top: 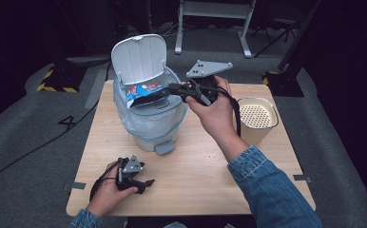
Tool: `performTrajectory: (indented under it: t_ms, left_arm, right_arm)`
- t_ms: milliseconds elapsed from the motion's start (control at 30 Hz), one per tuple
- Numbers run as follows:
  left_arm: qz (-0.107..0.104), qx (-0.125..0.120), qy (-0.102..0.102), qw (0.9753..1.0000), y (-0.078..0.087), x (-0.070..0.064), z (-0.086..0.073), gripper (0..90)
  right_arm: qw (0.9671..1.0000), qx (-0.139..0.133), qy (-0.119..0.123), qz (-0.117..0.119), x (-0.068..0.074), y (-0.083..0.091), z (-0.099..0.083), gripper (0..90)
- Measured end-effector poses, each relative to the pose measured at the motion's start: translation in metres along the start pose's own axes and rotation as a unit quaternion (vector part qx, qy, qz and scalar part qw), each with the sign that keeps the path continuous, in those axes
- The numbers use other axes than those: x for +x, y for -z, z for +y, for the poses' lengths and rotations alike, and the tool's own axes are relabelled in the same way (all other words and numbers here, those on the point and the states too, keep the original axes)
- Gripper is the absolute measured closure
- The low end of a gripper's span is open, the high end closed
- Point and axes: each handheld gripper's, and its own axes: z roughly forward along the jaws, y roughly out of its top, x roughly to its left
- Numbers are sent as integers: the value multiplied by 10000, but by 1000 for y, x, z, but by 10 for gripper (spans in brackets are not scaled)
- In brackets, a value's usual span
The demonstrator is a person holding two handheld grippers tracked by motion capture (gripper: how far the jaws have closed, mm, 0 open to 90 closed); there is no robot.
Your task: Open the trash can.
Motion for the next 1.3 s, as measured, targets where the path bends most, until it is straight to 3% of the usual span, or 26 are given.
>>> performTrajectory:
  t_ms: [233, 300, 367, 467, 567, 600, 733, 967, 1300]
  left_arm:
    - [-2, 0, -1, 10000, 0, 0, 0, 247]
    - [-5, 2, 5, 10000, 0, 0, 0, 247]
    - [-6, 3, 4, 10000, 0, 0, 0, 247]
    - [-10, 14, -3, 10000, 0, 0, 0, 247]
    - [-10, 22, -14, 10000, 0, 0, 0, 247]
    - [-10, 23, -17, 10000, 0, 0, 0, 247]
    - [-11, 14, -12, 10000, 0, 0, 0, 245]
    - [2, 11, -23, 10000, 0, 0, 0, 244]
    - [-1, 21, -36, 10000, 0, 0, 0, 244]
  right_arm:
    - [9993, -157, -349, 41, -4, 6, 6, 900]
    - [9981, -211, -562, 112, -5, 6, 6, 900]
    - [9975, -157, -692, 35, -8, 3, 7, 891]
    - [9971, -144, -689, -294, -11, -4, 9, 817]
    - [9957, -96, -672, -635, -15, -14, 9, 648]
    - [9949, -74, -681, -747, -16, -16, 8, 644]
    - [9960, 30, -656, -609, -14, -15, 1, 573]
    - [9986, 279, -268, -351, -2, 17, -11, 373]
    - [9983, 315, -397, -289, -10, 83, -48, 283]
